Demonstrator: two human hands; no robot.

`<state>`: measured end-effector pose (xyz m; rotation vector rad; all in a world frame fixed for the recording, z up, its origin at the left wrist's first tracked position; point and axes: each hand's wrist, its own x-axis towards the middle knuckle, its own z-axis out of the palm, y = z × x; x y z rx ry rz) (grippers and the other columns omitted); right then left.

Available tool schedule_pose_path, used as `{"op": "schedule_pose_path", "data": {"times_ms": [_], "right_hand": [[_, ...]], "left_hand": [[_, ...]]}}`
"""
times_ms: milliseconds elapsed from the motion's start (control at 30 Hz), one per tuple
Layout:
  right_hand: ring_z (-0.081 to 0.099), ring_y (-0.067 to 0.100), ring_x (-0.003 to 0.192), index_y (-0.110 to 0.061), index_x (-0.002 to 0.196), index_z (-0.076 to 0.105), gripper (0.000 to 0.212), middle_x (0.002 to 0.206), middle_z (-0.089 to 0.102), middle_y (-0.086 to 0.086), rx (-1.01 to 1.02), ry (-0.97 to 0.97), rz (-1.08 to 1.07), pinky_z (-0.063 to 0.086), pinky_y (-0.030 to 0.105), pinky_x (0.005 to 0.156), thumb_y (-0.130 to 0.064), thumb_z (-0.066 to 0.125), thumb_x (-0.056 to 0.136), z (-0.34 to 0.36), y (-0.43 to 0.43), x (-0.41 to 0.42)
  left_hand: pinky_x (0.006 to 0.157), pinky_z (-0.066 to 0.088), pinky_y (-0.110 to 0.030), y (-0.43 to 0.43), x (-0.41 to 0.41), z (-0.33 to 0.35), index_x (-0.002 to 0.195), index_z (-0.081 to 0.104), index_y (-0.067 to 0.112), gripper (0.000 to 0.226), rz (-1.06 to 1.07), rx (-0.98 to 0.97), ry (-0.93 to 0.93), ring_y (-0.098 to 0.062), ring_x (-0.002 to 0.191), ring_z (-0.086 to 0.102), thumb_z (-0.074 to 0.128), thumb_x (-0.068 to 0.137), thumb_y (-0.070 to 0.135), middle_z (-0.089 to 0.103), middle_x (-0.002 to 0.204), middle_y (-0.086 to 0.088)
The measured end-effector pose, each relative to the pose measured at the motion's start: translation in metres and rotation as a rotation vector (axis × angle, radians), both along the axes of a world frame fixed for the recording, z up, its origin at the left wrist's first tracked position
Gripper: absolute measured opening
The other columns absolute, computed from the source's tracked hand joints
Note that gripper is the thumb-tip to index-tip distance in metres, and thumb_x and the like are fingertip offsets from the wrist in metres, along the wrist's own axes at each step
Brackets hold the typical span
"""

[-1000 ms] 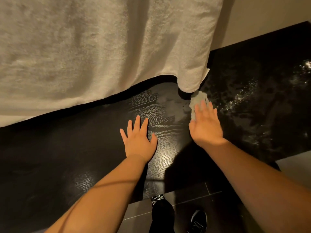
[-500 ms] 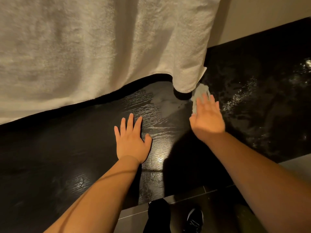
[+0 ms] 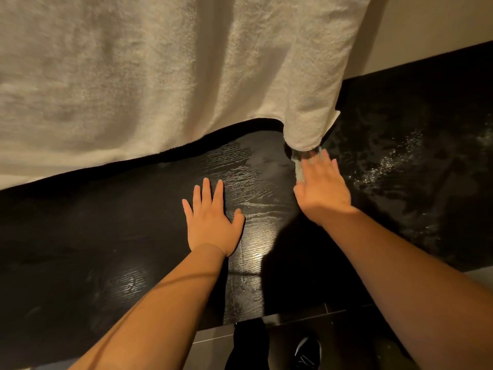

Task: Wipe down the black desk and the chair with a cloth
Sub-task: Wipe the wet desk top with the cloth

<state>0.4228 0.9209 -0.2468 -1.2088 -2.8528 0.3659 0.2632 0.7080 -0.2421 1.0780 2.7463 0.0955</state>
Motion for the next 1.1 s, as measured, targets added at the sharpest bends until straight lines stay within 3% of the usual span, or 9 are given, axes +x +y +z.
{"op": "schedule_pose_path", "data": {"times_ms": [67, 267, 433, 567, 733, 833, 933, 1033, 1100], "right_hand": [[0.017, 0.040, 0.151, -0.014, 0.153, 0.032, 0.068, 0.158, 0.031, 0.019, -0.026, 0.001, -0.062, 0.012, 0.052, 0.126, -0.033, 0.043, 0.090, 0.004, -0.017, -0.015], [0.014, 0.034, 0.156, -0.014, 0.158, 0.034, 0.072, 0.168, 0.021, 0.011, -0.045, -0.009, 0.436, 0.005, 0.048, 0.127, -0.041, 0.028, 0.091, -0.004, -0.062, -0.030], [0.044, 0.045, 0.131, -0.005, 0.151, 0.041, 0.070, 0.144, 0.049, 0.023, 0.076, -0.120, 0.217, 0.024, 0.058, 0.118, -0.036, 0.029, 0.088, 0.002, 0.002, -0.020], [0.033, 0.045, 0.138, -0.009, 0.153, 0.035, 0.066, 0.148, 0.043, 0.024, 0.004, -0.081, -0.011, 0.016, 0.056, 0.123, -0.037, 0.037, 0.094, 0.006, -0.018, -0.044], [0.002, 0.032, 0.157, -0.020, 0.162, 0.021, 0.076, 0.171, 0.008, 0.007, -0.070, -0.119, 0.470, -0.003, 0.044, 0.126, -0.047, 0.010, 0.091, 0.003, -0.057, -0.059], [0.028, 0.039, 0.151, -0.015, 0.155, 0.038, 0.070, 0.166, 0.027, 0.011, -0.050, -0.050, 0.472, 0.024, 0.055, 0.122, -0.041, 0.025, 0.092, 0.004, -0.026, -0.054], [0.050, 0.043, 0.129, -0.021, 0.152, 0.033, 0.061, 0.167, 0.019, 0.007, -0.062, 0.001, 0.220, 0.051, 0.052, 0.095, -0.038, 0.036, 0.093, 0.008, 0.007, -0.066], [0.028, 0.037, 0.148, -0.024, 0.161, 0.016, 0.066, 0.171, 0.001, 0.001, -0.137, -0.035, 0.017, 0.037, 0.050, 0.112, -0.040, 0.032, 0.098, 0.011, 0.001, -0.093], [0.011, 0.037, 0.154, -0.022, 0.163, 0.010, 0.070, 0.171, 0.000, 0.006, -0.111, -0.082, 0.121, 0.022, 0.052, 0.123, -0.041, 0.020, 0.097, 0.012, -0.019, -0.103]], "left_hand": [[0.129, 0.000, -0.056, 0.000, 0.000, -0.001, 0.167, 0.009, 0.031, 0.082, -0.006, -0.017, 0.011, -0.027, 0.161, -0.005, 0.031, 0.096, 0.065, -0.001, 0.176, -0.002], [0.129, 0.002, -0.057, 0.001, 0.000, -0.001, 0.167, 0.012, 0.030, 0.082, -0.009, -0.030, 0.028, -0.028, 0.161, -0.003, 0.025, 0.094, 0.065, 0.000, 0.176, -0.004], [0.129, 0.003, -0.057, 0.001, -0.001, -0.001, 0.167, 0.011, 0.031, 0.082, -0.014, -0.024, 0.021, -0.028, 0.161, -0.003, 0.027, 0.095, 0.065, 0.000, 0.176, -0.003], [0.129, 0.001, -0.056, 0.001, -0.001, -0.001, 0.167, 0.010, 0.031, 0.081, -0.013, -0.030, 0.019, -0.028, 0.161, -0.004, 0.029, 0.096, 0.065, -0.001, 0.176, -0.003], [0.129, 0.002, -0.057, 0.001, -0.003, -0.001, 0.167, 0.009, 0.030, 0.083, -0.020, -0.038, 0.018, -0.028, 0.161, -0.006, 0.029, 0.096, 0.066, -0.003, 0.176, -0.004], [0.129, 0.001, -0.057, 0.001, -0.002, -0.001, 0.167, 0.009, 0.030, 0.082, -0.021, -0.033, 0.016, -0.029, 0.161, -0.006, 0.030, 0.096, 0.065, -0.002, 0.176, -0.004], [0.129, 0.001, -0.057, 0.001, -0.002, 0.000, 0.167, 0.010, 0.030, 0.082, -0.022, -0.022, 0.011, -0.029, 0.161, -0.004, 0.031, 0.095, 0.065, -0.001, 0.176, -0.004], [0.129, 0.001, -0.057, 0.001, -0.003, 0.000, 0.167, 0.010, 0.030, 0.083, -0.023, -0.026, 0.005, -0.029, 0.161, -0.005, 0.031, 0.095, 0.065, -0.002, 0.176, -0.004], [0.128, 0.001, -0.058, 0.002, -0.004, -0.001, 0.167, 0.010, 0.030, 0.083, -0.022, -0.029, -0.003, -0.029, 0.161, -0.006, 0.032, 0.095, 0.065, -0.003, 0.176, -0.004]]}}
